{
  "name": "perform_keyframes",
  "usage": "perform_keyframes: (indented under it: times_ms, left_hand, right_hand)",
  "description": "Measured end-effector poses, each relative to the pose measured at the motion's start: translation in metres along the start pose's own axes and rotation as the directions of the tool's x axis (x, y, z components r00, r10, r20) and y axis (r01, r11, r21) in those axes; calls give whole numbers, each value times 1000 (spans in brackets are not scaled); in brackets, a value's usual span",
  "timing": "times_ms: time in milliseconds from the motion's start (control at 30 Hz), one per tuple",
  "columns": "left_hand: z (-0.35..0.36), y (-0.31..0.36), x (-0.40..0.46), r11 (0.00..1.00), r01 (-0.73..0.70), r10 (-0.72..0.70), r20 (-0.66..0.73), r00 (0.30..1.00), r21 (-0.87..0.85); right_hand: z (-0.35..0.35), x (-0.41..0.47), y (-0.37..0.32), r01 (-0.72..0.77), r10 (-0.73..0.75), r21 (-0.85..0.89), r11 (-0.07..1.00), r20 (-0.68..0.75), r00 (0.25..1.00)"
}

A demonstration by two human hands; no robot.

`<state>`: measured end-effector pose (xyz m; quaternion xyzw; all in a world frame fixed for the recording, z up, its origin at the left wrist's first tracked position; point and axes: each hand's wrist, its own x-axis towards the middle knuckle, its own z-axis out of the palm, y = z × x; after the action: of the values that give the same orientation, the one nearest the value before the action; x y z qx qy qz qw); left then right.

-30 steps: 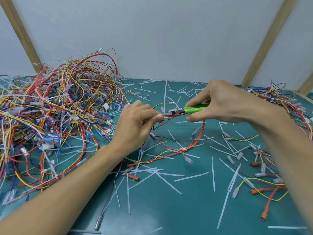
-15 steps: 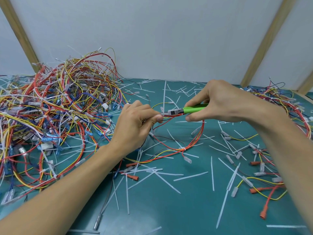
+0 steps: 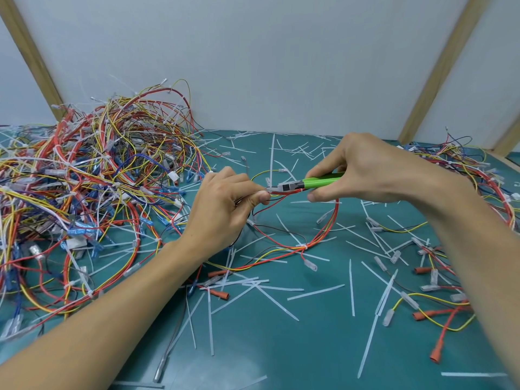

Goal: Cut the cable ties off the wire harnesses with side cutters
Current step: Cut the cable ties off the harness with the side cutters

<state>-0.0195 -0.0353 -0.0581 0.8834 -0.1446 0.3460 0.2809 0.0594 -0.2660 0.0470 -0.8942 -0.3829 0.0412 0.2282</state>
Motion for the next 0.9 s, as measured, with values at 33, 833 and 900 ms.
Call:
perform_keyframes:
  times_ms: [33, 833, 900]
  left_hand:
    - [0, 0, 0, 1000, -1, 1, 0, 1000, 0]
    - [-6, 0, 4, 999, 21, -23, -68, 997, -26]
    - [-6, 0, 5, 1000, 12, -13, -68, 998, -17]
  right_hand:
    - [0, 0, 0, -1, 1, 1, 1000, 1, 1000]
    - [-4, 6, 15, 24, -1, 194, 981, -118, 993]
    - [-2, 9, 17, 12, 22, 216, 976, -154, 988]
